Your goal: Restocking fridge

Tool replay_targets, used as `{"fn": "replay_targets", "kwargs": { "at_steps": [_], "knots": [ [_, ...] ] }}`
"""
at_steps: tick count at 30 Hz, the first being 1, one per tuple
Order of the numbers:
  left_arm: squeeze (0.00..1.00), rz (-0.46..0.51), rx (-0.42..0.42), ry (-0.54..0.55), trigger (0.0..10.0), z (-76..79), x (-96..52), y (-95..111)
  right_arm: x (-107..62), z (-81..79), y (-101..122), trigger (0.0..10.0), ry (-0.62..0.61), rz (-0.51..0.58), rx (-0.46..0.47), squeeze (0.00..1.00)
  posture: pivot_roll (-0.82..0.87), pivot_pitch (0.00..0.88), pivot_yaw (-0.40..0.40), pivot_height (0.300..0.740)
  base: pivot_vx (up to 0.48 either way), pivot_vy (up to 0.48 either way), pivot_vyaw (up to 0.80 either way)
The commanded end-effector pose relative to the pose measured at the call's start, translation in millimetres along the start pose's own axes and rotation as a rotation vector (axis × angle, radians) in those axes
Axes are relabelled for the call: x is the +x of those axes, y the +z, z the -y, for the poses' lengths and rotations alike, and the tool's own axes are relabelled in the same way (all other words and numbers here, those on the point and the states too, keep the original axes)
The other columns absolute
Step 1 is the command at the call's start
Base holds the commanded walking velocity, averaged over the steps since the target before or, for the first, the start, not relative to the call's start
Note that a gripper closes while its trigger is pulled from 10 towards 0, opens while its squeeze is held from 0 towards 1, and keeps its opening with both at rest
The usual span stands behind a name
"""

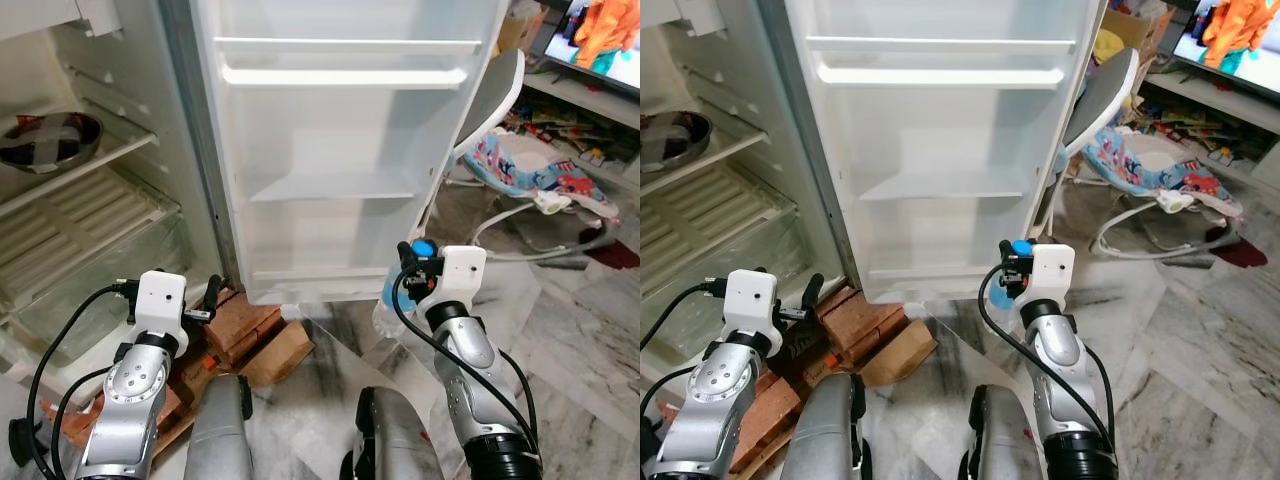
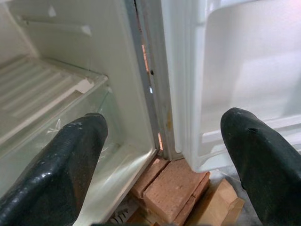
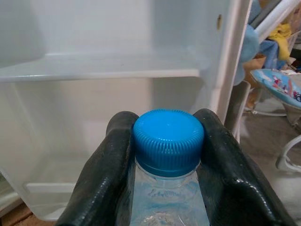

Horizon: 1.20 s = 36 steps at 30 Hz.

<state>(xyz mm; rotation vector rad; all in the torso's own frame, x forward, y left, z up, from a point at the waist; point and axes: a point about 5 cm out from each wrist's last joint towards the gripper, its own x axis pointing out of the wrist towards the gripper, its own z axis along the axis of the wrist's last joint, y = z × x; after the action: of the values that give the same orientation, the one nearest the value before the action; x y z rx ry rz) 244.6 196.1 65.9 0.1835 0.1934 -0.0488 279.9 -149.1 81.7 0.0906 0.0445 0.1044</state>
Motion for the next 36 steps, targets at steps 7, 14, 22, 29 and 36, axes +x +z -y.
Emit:
{"fn": "replay_targets", "kwargs": {
  "at_steps": [7, 14, 22, 29, 36],
  "knots": [
    [0.00, 0.028, 0.000, -0.019, 10.0, 2.2, 1.6, 5.9, 3.7, 0.4, 9.4, 10.0, 0.014, 0.033, -0.009, 0.00, 0.05, 0.040, -0.066, 0.621, 0.350, 0.258, 0.00],
    [0.00, 0.027, 0.000, -0.020, 10.0, 3.0, 2.1, 5.8, 4.3, 0.8, 9.5, 10.0, 0.017, 0.033, -0.012, 0.00, 0.05, 0.038, -0.067, 0.621, 0.347, 0.256, 0.00],
    [0.00, 0.019, 0.012, -0.026, 10.0, 4.0, 2.9, 5.3, 5.2, 1.2, 10.9, 10.0, 0.011, 0.042, -0.022, 0.00, 0.05, 0.038, -0.069, 0.621, 0.233, 0.062, 0.00],
    [0.00, 0.015, 0.013, -0.025, 10.0, 4.1, 2.8, 4.7, 5.1, 2.2, 12.2, 10.0, -0.004, 0.051, -0.031, 0.00, 0.05, 0.042, -0.068, 0.621, 0.000, 0.000, 0.00],
    [0.00, 0.036, 0.027, -0.028, 10.0, 2.2, 4.3, 10.7, 12.5, 7.0, 15.8, 10.0, -0.004, 0.058, -0.056, 0.00, 0.05, 0.053, -0.068, 0.621, 0.000, 0.000, 0.00]
  ]
}}
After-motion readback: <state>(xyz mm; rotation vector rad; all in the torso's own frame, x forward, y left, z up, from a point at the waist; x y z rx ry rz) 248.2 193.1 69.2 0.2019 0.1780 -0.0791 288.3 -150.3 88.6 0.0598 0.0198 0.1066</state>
